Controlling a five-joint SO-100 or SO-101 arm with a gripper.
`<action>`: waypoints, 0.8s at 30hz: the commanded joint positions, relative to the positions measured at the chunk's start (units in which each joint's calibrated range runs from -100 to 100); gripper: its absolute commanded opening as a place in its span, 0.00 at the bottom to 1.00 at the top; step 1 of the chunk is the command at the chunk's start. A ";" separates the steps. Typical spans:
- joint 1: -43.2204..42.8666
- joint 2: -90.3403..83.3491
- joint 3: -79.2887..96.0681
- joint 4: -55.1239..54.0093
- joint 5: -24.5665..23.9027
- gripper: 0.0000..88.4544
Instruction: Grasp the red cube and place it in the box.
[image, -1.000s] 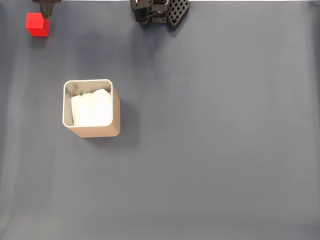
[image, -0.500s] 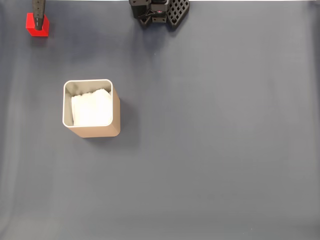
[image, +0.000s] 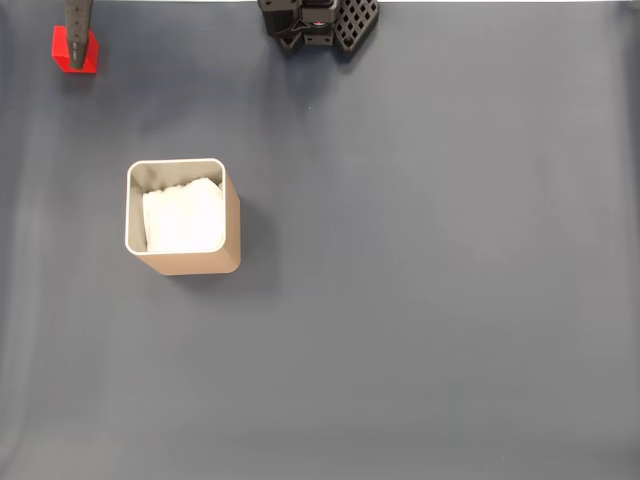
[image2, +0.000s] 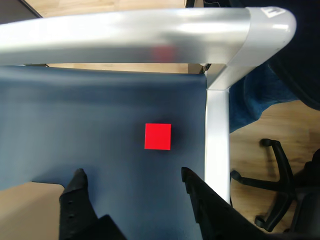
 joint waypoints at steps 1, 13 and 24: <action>-0.82 0.39 0.49 -4.04 -1.17 0.52; -2.38 4.28 2.31 -11.83 -3.42 0.52; -1.96 7.40 3.32 -15.11 -4.00 0.52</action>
